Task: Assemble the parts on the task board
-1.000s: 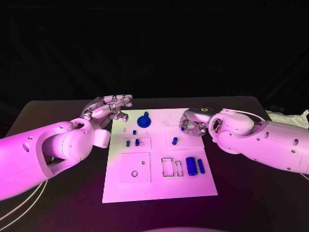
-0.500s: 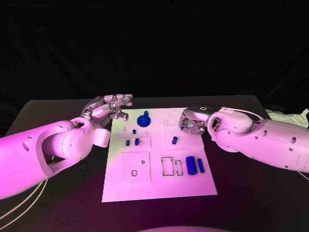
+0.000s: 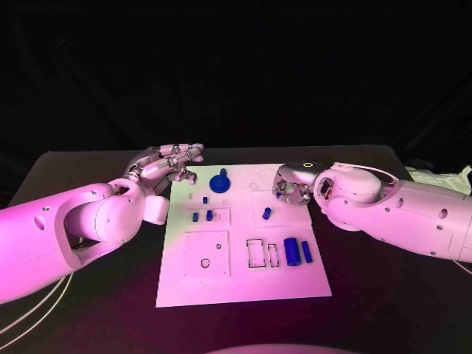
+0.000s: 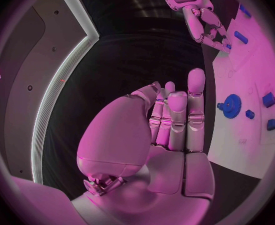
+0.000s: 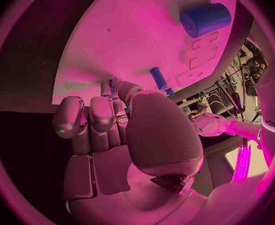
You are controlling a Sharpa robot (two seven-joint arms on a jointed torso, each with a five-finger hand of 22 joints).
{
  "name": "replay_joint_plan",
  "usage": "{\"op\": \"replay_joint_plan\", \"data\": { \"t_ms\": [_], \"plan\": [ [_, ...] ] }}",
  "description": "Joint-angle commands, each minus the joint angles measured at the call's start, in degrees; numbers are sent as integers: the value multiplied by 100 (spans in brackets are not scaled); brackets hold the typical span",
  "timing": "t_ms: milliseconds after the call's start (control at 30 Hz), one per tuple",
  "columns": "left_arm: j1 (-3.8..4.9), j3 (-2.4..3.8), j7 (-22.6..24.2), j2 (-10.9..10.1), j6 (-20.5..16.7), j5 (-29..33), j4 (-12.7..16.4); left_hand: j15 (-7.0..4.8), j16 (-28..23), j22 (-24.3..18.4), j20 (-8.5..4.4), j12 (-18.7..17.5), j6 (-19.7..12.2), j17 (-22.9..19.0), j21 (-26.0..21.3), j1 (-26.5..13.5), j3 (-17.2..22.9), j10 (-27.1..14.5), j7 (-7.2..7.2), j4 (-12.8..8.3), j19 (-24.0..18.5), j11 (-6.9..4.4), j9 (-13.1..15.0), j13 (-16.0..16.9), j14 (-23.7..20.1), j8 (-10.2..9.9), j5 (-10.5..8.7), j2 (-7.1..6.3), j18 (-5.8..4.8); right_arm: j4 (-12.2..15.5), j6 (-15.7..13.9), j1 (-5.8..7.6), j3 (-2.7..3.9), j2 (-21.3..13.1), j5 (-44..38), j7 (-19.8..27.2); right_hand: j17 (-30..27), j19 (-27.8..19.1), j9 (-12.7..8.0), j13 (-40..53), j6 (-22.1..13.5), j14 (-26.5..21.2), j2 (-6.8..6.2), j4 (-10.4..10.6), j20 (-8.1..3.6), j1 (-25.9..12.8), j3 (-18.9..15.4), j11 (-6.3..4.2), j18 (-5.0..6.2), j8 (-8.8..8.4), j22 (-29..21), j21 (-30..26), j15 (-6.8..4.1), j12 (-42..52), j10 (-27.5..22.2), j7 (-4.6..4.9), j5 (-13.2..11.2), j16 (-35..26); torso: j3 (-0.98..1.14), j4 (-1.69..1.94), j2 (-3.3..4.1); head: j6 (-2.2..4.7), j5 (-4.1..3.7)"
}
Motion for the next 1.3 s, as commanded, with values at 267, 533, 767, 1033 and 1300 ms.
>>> {"op": "replay_joint_plan", "data": {
  "t_ms": [267, 533, 767, 1033, 1300],
  "plan": [
    [-1, 4, -18, 0, 13, -47, 8, 25, -38, -55, 22, 63, -93, -50, -110, -26, -14, -79, 18, 11, -55, 17, -13, 18, -73, 50, -15, 37, 100, 32, 391, -99, -57, 7, -176, -158, -11, 12, 4, -32, 0, 176, 1, -12, -19, -65, -15, 5, -45, -32, -6, 5, -42, -66, 16, -9, -44, 28, 2, 2, 0, -34, -2],
    [-1, 4, -56, 2, 34, -37, 6, 34, -57, -85, 30, 93, -119, -82, -167, -67, -29, -109, 24, 43, -74, 25, -14, 26, -101, 71, -15, 46, 107, 121, 202, -110, -57, -12, -243, -198, -19, 14, 15, -73, 13, 176, 29, -54, -30, -48, 23, -3, -46, -44, -1, 8, -56, -107, 45, -18, 18, 29, 9, 7, 8, -38, 1],
    [-1, 4, -122, 3, 63, -20, 2, 38, -36, -83, 35, 108, -140, -54, -162, -85, -36, -132, 28, 57, -72, 30, -16, 29, -97, 82, -16, 50, 105, 201, -311, -115, -46, -72, -214, -184, -19, 32, 46, -122, 70, 176, 51, -72, -26, -109, 41, 1, -52, -43, 26, 25, -44, -153, 150, -14, -125, 45, 5, 1, 6, -77, 26],
    [-1, 4, -192, 9, 126, -17, -22, 42, -21, -82, 38, 119, -164, -40, -160, -96, -43, -159, 33, 65, -64, 35, -19, 31, -91, 90, -17, 49, 105, 366, -630, -90, 30, -242, 371, -94, -19, 37, 52, -132, 78, 175, 45, -61, -23, -144, 28, 11, -54, -46, 33, 29, -38, -169, 167, -6, -133, 49, 0, -2, -5, -89, 20],
    [-1, 4, -218, 17, 162, -17, -68, 41, -39, -116, 41, 139, -139, -78, -224, -74, -40, -204, 21, 47, -81, 31, -8, 32, -118, 146, -14, 55, 117, 579, -581, -1, 76, -392, 909, -10, -17, 32, 58, -145, 75, 174, 53, -41, -10, -187, 21, 29, -53, -57, 22, 24, -14, -196, 178, 8, -112, 56, 1, -6, 0, -71, 34]
  ]
}}
